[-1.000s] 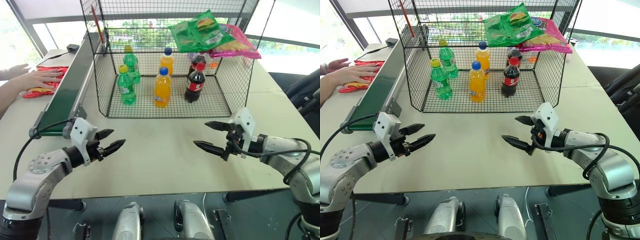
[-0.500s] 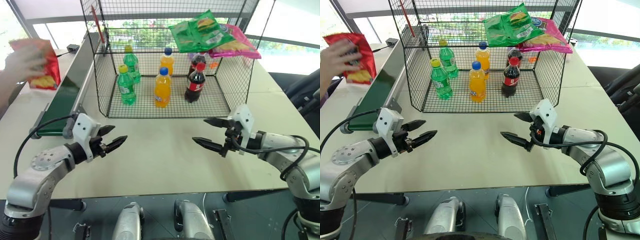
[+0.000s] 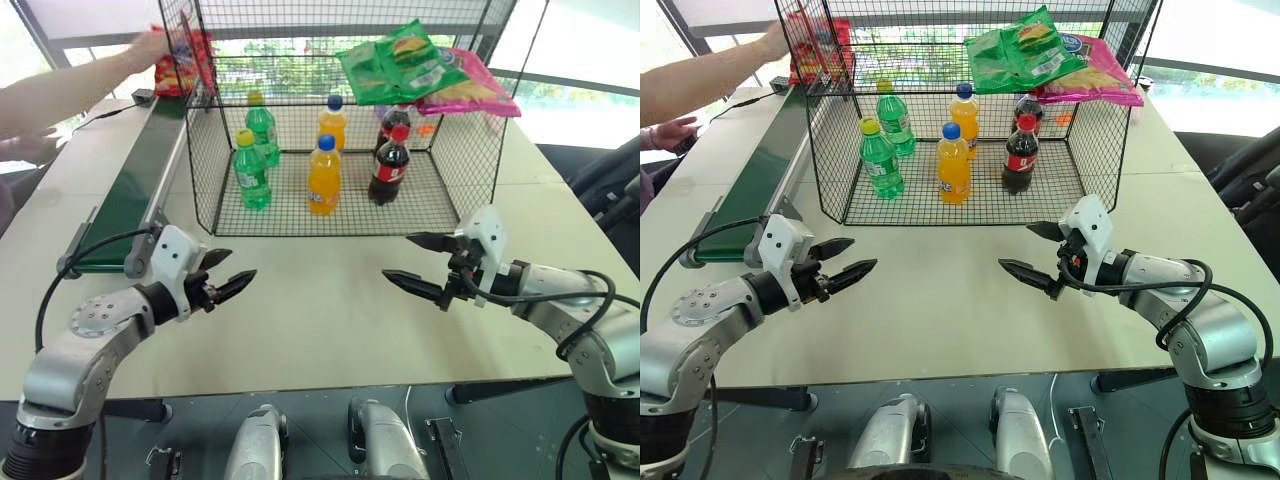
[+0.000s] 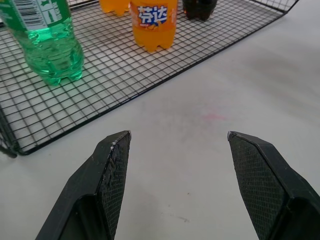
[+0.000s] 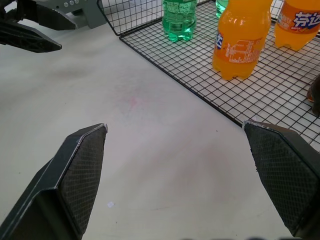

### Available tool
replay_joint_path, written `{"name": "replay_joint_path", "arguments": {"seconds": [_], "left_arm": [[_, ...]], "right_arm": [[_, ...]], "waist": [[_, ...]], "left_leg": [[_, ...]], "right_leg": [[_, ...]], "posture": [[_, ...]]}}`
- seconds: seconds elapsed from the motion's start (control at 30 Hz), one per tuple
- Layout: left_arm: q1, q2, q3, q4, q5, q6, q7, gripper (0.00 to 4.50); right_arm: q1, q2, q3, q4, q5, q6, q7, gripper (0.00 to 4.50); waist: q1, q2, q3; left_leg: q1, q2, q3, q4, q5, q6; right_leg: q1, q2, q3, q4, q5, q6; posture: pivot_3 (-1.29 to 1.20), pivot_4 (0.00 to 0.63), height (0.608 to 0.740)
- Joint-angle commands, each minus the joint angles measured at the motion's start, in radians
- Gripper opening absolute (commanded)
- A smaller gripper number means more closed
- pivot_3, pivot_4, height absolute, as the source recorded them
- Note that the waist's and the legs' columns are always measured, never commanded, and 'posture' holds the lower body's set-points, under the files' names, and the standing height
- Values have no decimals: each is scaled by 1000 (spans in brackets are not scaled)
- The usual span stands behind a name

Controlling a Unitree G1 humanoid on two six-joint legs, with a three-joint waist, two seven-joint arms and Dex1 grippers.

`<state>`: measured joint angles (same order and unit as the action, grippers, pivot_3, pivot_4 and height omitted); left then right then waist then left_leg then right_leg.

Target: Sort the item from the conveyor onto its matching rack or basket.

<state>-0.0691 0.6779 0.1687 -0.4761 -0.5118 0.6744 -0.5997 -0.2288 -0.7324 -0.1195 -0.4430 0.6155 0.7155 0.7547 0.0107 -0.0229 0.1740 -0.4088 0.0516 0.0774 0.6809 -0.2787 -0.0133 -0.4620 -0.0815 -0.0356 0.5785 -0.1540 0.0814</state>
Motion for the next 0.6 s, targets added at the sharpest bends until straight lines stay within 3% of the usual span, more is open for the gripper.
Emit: {"name": "replay_joint_path", "arguments": {"seconds": [0.03, 0.23, 0.37, 0.5, 0.6], "left_arm": [[7, 18, 0, -13, 21, -24, -12, 3214], [-16, 107, 100, -43, -24, 0, -75, 3214], [-55, 211, 159, 14, 68, -66, -73, 3214], [-85, 367, 181, 200, 290, -280, -55, 3214], [-91, 363, 231, 266, 264, -307, -77, 3214]], "right_arm": [[-9, -3, -14, -13, 6, -11, 5, 4500], [-29, -25, -37, 18, 7, 4, 13, 4500], [-65, -20, -65, 28, 58, 42, 13, 4500], [-128, -10, -32, 8, 86, 64, 21, 4500], [-153, -2, -16, 1, 96, 67, 24, 4500]], "waist": [[0, 0, 0], [0, 0, 0], [0, 0, 1], [-6, 2, 2], [-6, 2, 2]], "left_leg": [[0, 0, 0, 0, 0, 0], [0, 0, 0, 0, 0, 0], [0, 0, 0, 0, 0, 0], [0, 0, 1, -1, 0, 0], [0, 0, 2, -3, 0, 0]], "right_leg": [[0, 0, 0, 0, 0, 0], [0, 0, 0, 0, 0, 0], [-1, 0, 0, 0, 0, 0], [-2, 0, 0, 0, 0, 0], [-3, 0, 0, 0, 0, 0]], "posture": [[0, 150, 740], [0, 150, 740], [0, 150, 740], [0, 150, 740], [0, 150, 740]]}}
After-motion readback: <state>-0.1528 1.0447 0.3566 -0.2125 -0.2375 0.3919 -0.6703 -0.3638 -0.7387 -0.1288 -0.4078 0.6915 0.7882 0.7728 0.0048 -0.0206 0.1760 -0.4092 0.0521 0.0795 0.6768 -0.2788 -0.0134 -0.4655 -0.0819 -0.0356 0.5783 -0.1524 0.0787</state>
